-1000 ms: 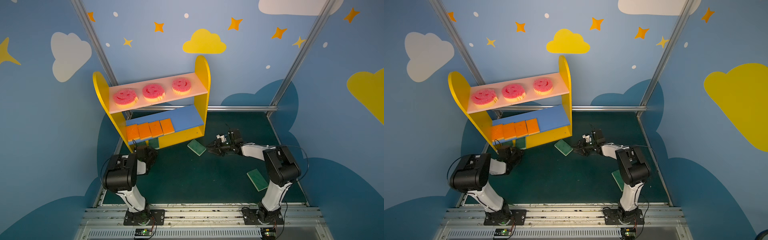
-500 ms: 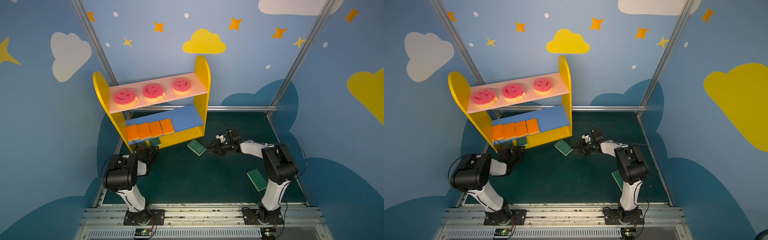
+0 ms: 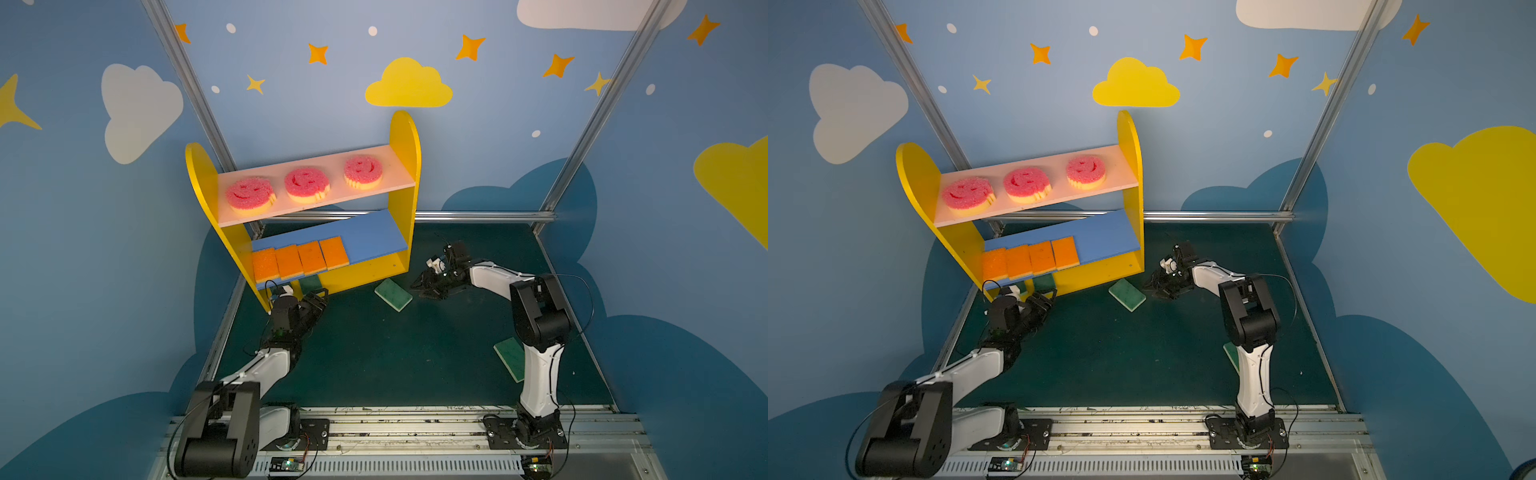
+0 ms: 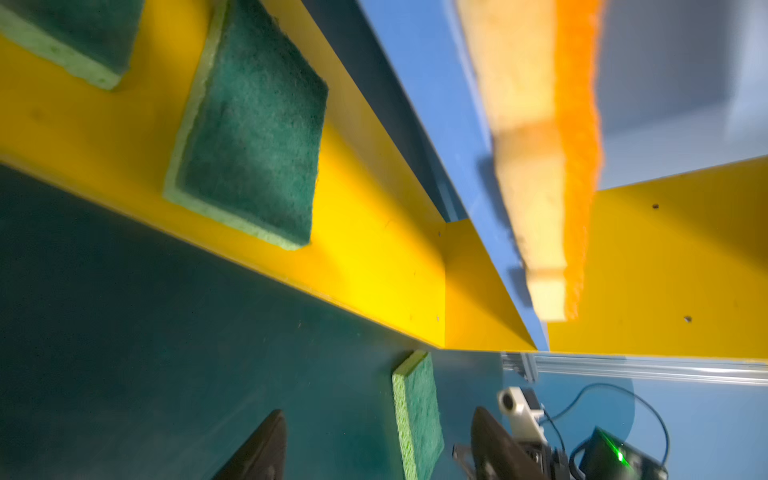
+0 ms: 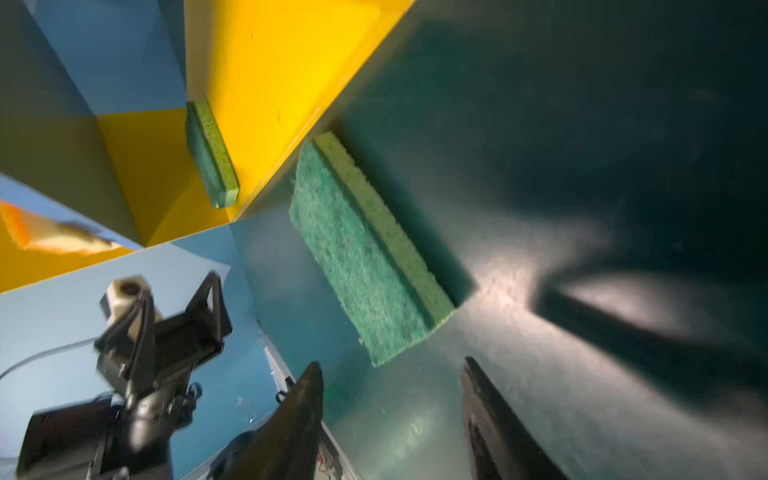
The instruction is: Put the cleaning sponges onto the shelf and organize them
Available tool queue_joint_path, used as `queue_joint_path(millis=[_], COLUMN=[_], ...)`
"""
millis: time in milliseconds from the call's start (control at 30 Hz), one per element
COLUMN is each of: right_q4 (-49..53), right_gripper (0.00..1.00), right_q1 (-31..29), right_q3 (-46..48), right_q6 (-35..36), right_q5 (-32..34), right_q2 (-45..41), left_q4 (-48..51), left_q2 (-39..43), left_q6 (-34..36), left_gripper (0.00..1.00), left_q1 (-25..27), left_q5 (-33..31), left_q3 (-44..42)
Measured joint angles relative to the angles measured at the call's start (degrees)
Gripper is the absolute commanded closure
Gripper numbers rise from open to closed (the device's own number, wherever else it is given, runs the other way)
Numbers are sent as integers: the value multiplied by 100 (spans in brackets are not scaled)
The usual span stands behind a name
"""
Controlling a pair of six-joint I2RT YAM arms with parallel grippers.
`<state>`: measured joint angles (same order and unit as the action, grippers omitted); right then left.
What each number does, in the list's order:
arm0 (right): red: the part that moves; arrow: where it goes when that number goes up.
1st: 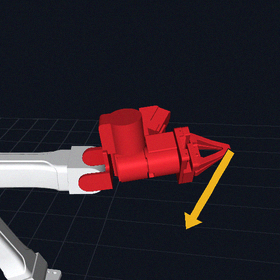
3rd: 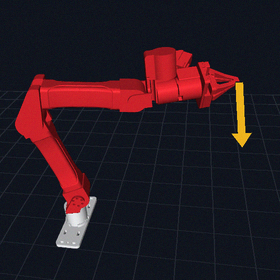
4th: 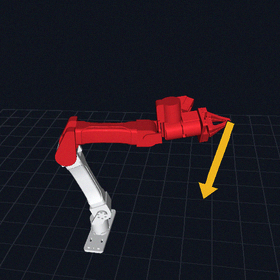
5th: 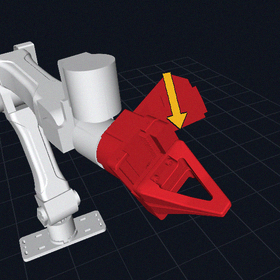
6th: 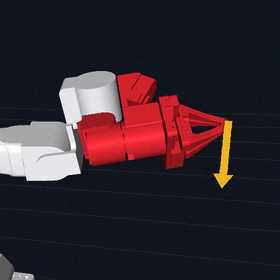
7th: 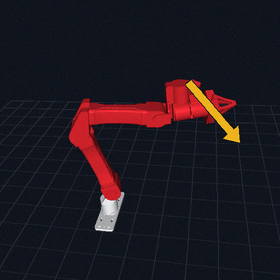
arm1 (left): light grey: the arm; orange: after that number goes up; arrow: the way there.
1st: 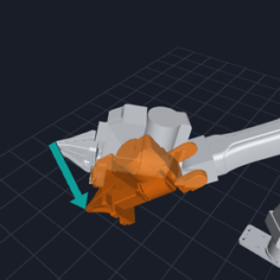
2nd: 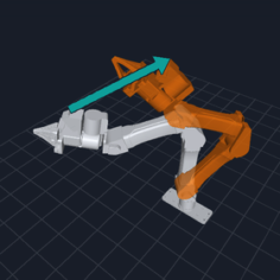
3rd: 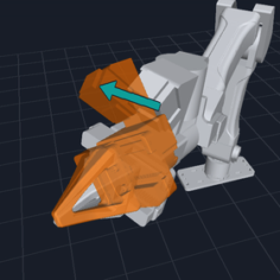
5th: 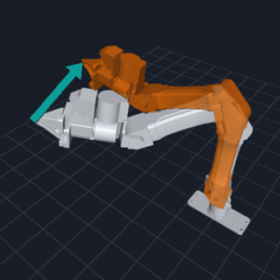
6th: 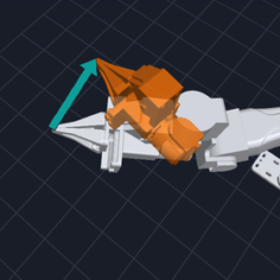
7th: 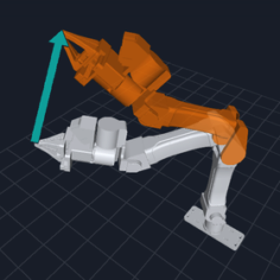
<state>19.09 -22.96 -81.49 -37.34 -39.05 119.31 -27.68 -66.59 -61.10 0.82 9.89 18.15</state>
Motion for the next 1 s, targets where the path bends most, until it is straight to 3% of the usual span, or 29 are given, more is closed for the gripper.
queue_joint_path(millis=[367, 600, 733, 867, 1000], right_q4=[138, 83, 66, -105, -262], right_gripper=[51, 54, 65, 98, 100], right_q1=[-92, -380, -439, -448, -439], right_q3=[-466, -468, -439, -249, -144], right_q6=[286, 286, 247, 125, -39], right_q5=[-72, -48, 31, 50, -37], right_q2=[625, 634, 634, 629, 608], left_q4=[1963, 2334, 2428, 2428, 2428], left_q2=[2190, 2393, 2212, 2131, 2041], left_q6=[398, 527, 553, 588, 627], left_gripper=[22, 20, 19, 18, 17], left_q1=[74, 76, 76, 76, 76], left_q5=[411, 610, 719, 793, 841], left_q3=[-503, -688, -748, -748, -745])
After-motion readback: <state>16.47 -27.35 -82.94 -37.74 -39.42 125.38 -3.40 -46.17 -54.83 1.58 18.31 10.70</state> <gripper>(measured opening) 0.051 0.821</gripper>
